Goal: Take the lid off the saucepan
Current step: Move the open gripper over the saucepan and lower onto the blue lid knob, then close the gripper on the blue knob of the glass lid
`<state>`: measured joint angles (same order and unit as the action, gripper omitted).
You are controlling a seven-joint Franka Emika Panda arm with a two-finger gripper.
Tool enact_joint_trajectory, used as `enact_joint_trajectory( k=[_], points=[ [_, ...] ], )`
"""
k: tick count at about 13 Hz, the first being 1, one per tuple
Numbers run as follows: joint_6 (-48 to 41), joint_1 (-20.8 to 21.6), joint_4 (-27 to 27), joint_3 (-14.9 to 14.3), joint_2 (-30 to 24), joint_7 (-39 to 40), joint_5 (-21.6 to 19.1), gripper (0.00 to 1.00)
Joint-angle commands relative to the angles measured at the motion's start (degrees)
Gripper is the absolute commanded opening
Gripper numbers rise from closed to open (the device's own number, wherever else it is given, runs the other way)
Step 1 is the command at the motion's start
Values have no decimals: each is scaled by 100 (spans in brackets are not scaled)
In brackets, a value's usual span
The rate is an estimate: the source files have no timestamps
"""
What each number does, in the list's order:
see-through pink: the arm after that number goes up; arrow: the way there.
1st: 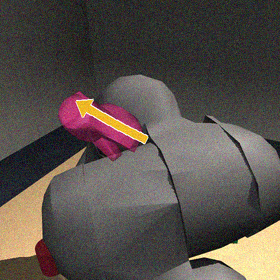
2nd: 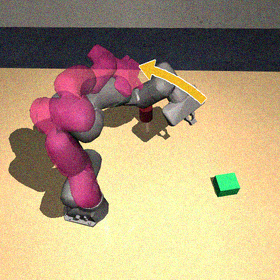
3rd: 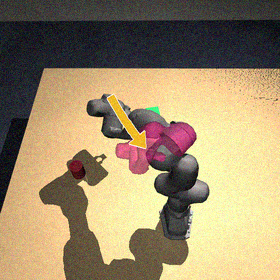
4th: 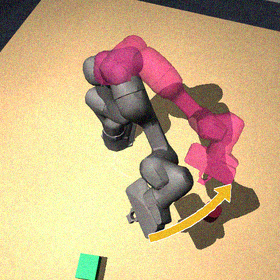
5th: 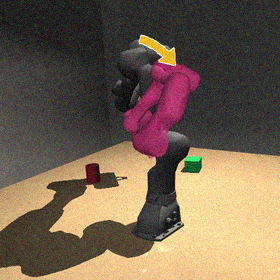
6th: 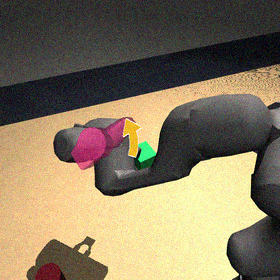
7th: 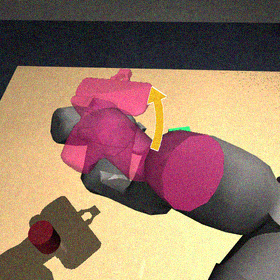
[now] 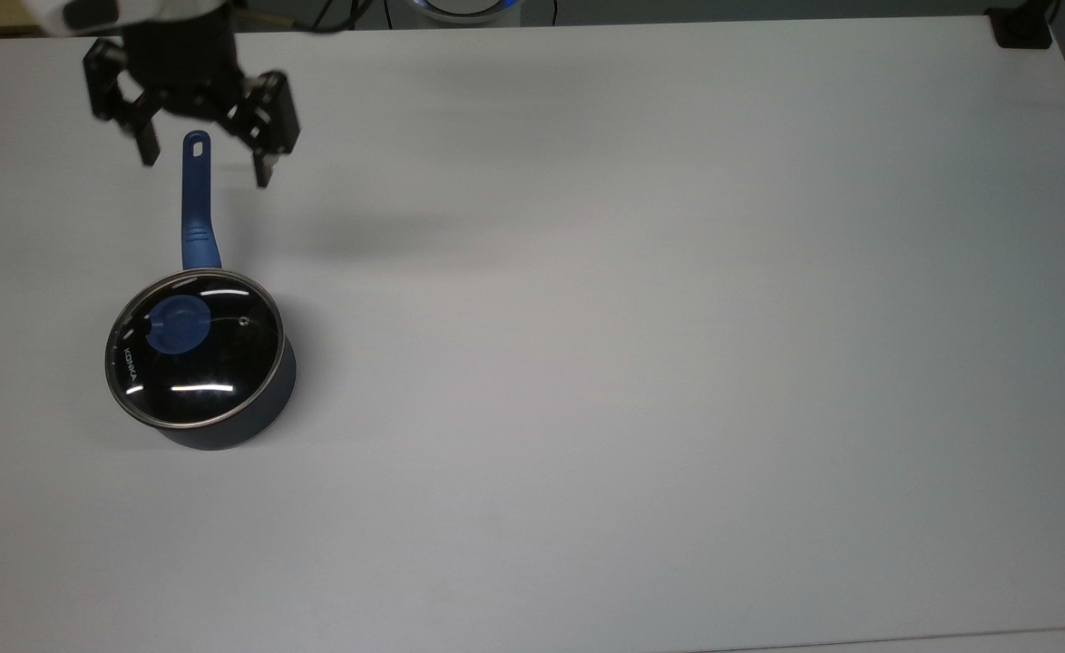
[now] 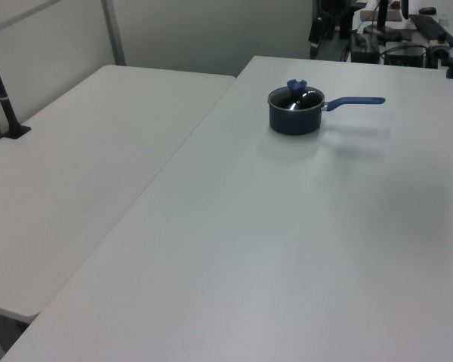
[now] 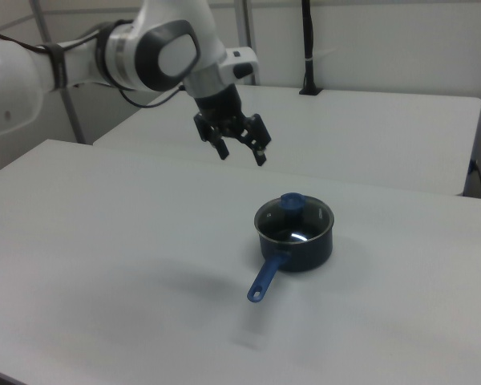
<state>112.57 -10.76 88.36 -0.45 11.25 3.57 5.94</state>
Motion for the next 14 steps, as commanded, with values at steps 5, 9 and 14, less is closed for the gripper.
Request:
enact_joint_trajectory(
  k=[5,9,14],
  points=[
    [1108,-331,-416,-17,1141,504,12,100],
    [1486,-331,-398,-8,1537,557,65,100],
    [1987,-357,-398,-8,1766,566,47,85]
  ],
)
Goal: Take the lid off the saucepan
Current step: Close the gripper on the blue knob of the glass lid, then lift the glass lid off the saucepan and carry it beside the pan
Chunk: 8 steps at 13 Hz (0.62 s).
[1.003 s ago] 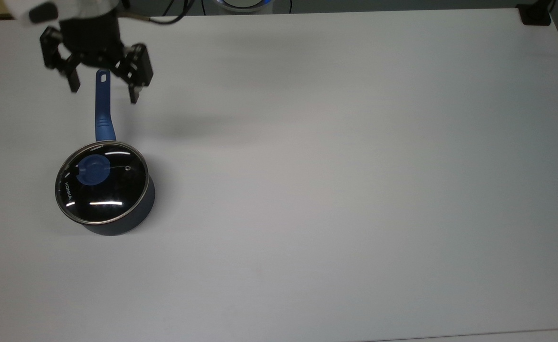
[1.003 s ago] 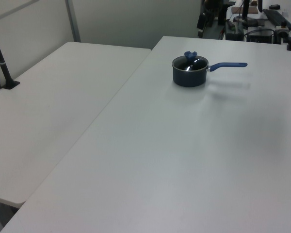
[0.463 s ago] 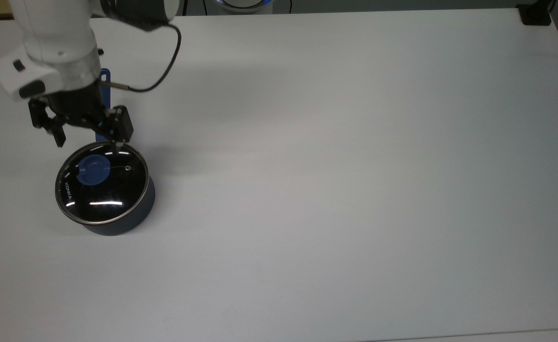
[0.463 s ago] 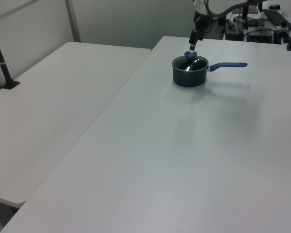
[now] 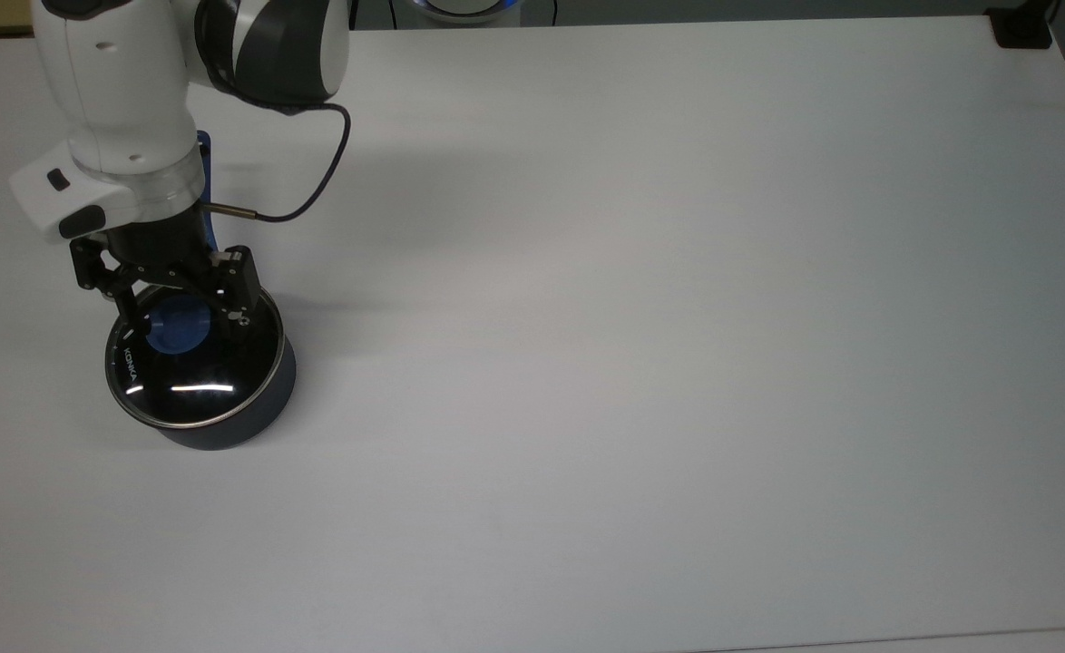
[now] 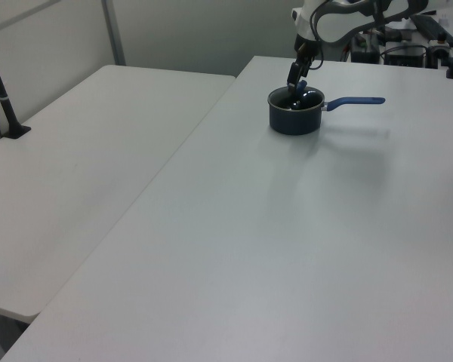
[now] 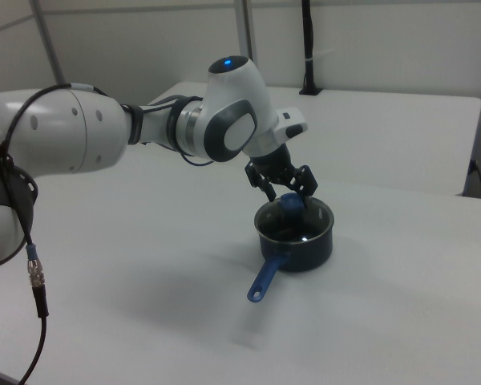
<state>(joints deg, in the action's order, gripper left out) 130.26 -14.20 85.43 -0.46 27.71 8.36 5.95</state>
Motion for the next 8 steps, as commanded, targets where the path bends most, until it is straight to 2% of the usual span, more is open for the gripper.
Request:
enact_joint_trajectory(
  k=[1,2,4,5,8],
  points=[
    [298,-13,-105,-7,182,87,38,80],
    [307,-4,-105,-7,217,87,38,76],
    [307,-4,-105,2,226,113,20,57],
    [307,-4,-105,2,218,174,3,51],
    [246,-4,-123,2,43,175,-23,44]
  ],
)
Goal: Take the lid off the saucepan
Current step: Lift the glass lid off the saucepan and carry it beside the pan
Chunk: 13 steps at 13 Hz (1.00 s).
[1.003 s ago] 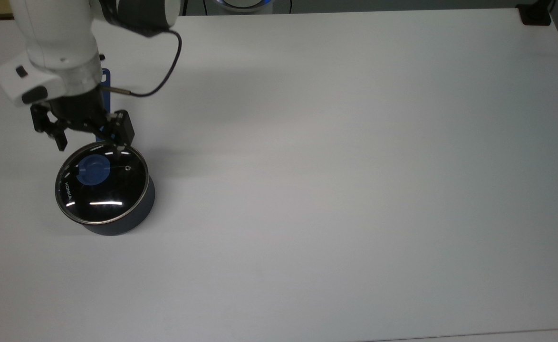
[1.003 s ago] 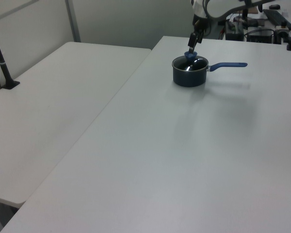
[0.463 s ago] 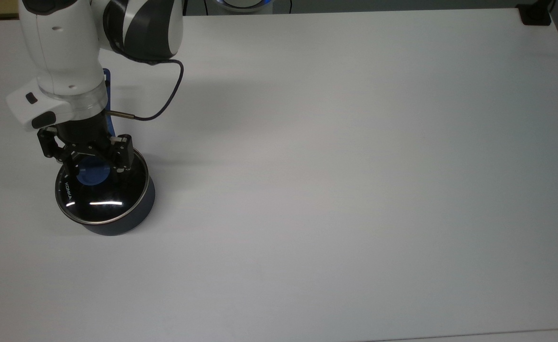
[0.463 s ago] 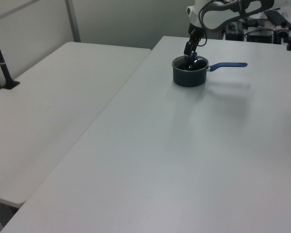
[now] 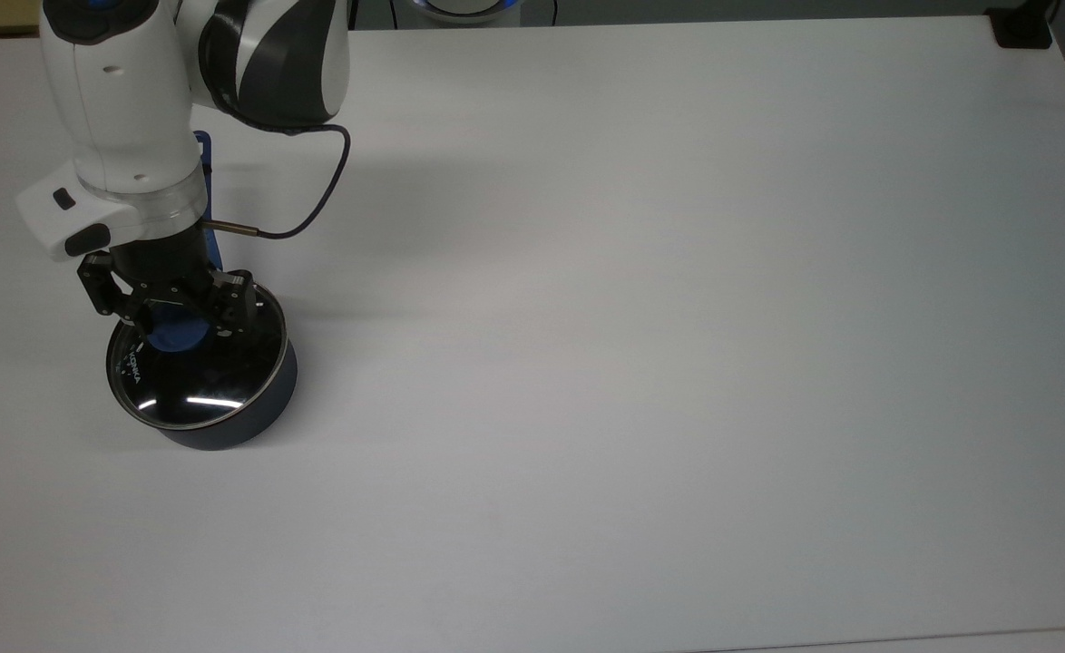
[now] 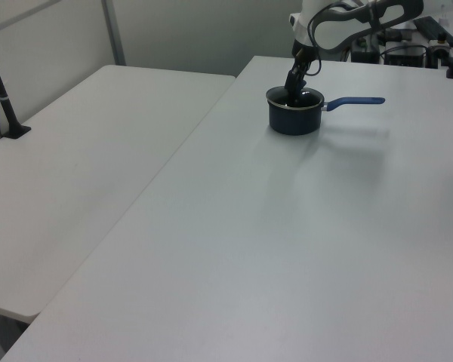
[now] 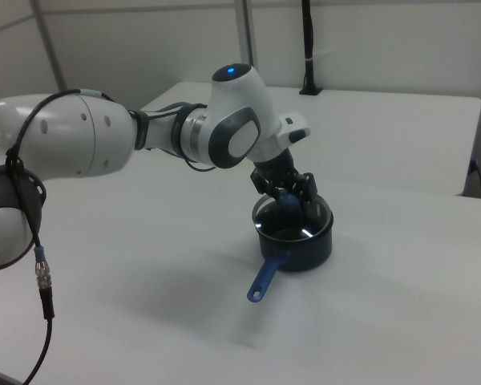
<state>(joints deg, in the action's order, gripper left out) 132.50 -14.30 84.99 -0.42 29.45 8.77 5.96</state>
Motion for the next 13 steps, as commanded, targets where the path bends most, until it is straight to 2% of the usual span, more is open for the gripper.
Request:
enact_joint_trajectory(
  k=[1,3,5,10,12,13],
  points=[
    [-5,6,-70,-2,-219,134,-51,44],
    [-110,41,-18,68,-412,125,-42,44],
    [-714,277,-9,77,-719,134,-24,45],
    [-1382,1015,905,86,-1581,90,-24,45],
    [-1936,1322,984,86,-1635,99,-7,45],
    [-1912,1463,1176,77,-1635,99,2,45]
  ],
)
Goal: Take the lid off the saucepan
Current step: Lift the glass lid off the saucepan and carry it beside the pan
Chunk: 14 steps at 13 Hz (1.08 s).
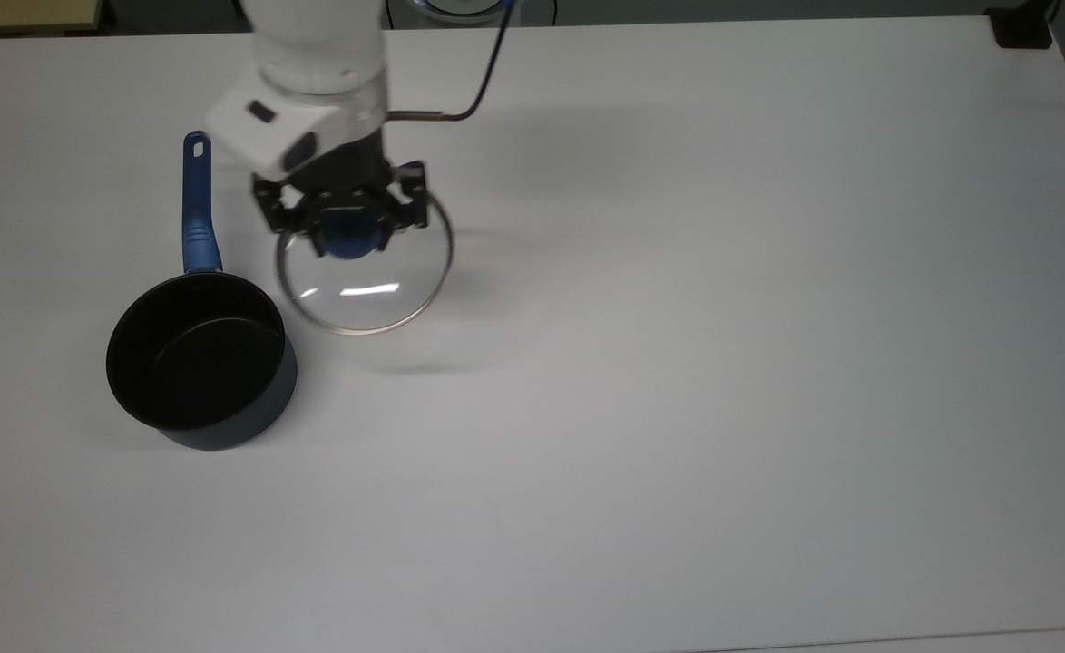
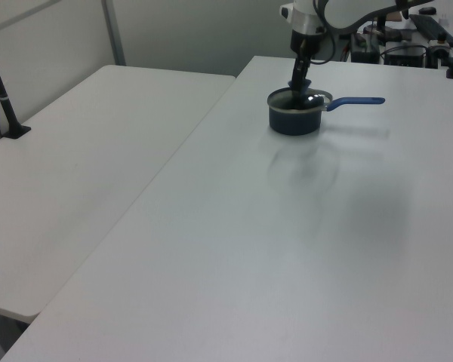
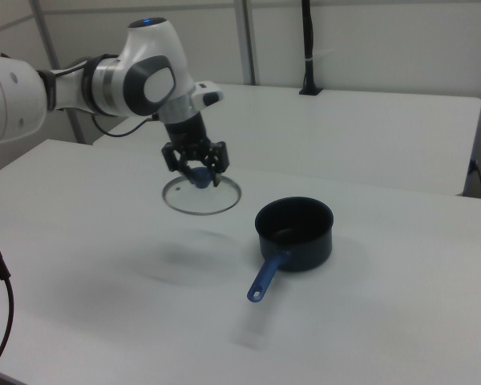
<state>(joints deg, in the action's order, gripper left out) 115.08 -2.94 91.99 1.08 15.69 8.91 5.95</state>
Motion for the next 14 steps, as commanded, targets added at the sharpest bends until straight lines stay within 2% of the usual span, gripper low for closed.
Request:
enact_joint_trajectory(
  k=[1,6,9,11,13,14],
  points=[
    [-144,425,634,-73,-251,76,38,45],
    [-65,935,952,-73,231,-310,284,45],
    [-64,971,1039,-82,565,-425,538,45],
    [-73,954,1128,-82,584,-425,601,46],
    [-125,962,1172,-82,584,-451,601,64],
    [-160,962,1163,-82,558,-556,592,90]
  ],
)
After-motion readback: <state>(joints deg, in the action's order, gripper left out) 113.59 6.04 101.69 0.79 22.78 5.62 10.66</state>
